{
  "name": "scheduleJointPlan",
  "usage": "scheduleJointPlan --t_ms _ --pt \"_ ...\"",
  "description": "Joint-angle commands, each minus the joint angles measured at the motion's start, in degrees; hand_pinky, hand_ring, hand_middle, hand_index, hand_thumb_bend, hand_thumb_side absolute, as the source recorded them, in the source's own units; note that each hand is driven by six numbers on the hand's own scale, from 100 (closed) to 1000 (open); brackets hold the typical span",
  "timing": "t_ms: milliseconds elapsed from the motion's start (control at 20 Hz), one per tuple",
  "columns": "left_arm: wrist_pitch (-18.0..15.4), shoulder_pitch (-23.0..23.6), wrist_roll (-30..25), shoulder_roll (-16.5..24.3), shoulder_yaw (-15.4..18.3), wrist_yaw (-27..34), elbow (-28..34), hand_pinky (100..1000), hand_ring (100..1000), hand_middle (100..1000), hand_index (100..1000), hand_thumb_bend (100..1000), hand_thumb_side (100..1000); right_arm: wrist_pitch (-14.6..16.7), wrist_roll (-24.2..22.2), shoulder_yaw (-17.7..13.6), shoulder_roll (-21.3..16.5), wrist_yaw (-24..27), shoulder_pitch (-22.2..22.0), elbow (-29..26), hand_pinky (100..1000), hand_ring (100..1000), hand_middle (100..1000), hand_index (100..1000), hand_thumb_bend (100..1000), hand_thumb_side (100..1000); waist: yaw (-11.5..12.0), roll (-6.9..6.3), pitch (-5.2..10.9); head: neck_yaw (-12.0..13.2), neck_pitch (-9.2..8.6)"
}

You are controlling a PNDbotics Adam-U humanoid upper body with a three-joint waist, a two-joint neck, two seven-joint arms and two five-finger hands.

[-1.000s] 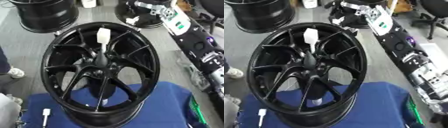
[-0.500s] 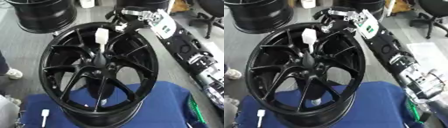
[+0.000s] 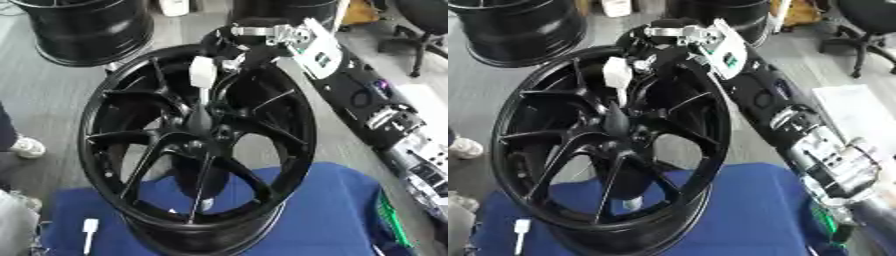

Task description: Pull the pin out of the wheel hub.

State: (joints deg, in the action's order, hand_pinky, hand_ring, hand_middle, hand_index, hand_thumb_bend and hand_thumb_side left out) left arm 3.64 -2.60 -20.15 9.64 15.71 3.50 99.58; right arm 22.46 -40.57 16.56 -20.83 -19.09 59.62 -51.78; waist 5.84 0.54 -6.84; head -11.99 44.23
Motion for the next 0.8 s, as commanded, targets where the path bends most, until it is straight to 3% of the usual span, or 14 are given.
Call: scheduleJointPlan --t_ms 50,300,350,550,800 --pt "0.1 -0.7 -0.2 1.1 -0.1 -0.1 0.7 645 588 611 695 537 612 -0.2 -1.5 0.2 -0.7 -0.2 1.8 -2.6 760 769 804 935 100 554 0.1 -0.03 0.67 -0.2 -0.12" --pt "0.2 -0.7 -0.2 1.1 -0.1 -0.1 0.7 645 588 611 695 537 612 -1.0 -3.0 0.5 -0.9 -0.1 2.1 -4.2 759 766 801 937 100 580 0.3 0.08 0.72 -0.4 -0.12" --pt "0.2 -0.7 -0.2 1.1 -0.1 -0.1 0.7 646 588 611 695 536 613 -1.1 -3.3 0.7 -1.0 -0.4 2.2 -4.5 764 772 815 948 100 678 0.3 0.14 0.74 -0.4 -0.12" --pt "0.2 -0.8 -0.2 1.2 -0.1 -0.1 0.8 646 588 612 695 536 613 -1.5 -5.6 1.5 -1.3 -2.8 2.2 -6.2 778 786 836 962 100 752 0.4 0.27 0.79 -0.4 -0.13" --pt "0.3 -0.9 -0.2 1.2 -0.1 -0.1 0.8 646 588 612 695 536 613 -1.1 -8.0 2.0 -1.5 -7.2 2.2 -8.7 787 791 832 968 100 666 0.4 0.35 0.83 -0.5 -0.13"
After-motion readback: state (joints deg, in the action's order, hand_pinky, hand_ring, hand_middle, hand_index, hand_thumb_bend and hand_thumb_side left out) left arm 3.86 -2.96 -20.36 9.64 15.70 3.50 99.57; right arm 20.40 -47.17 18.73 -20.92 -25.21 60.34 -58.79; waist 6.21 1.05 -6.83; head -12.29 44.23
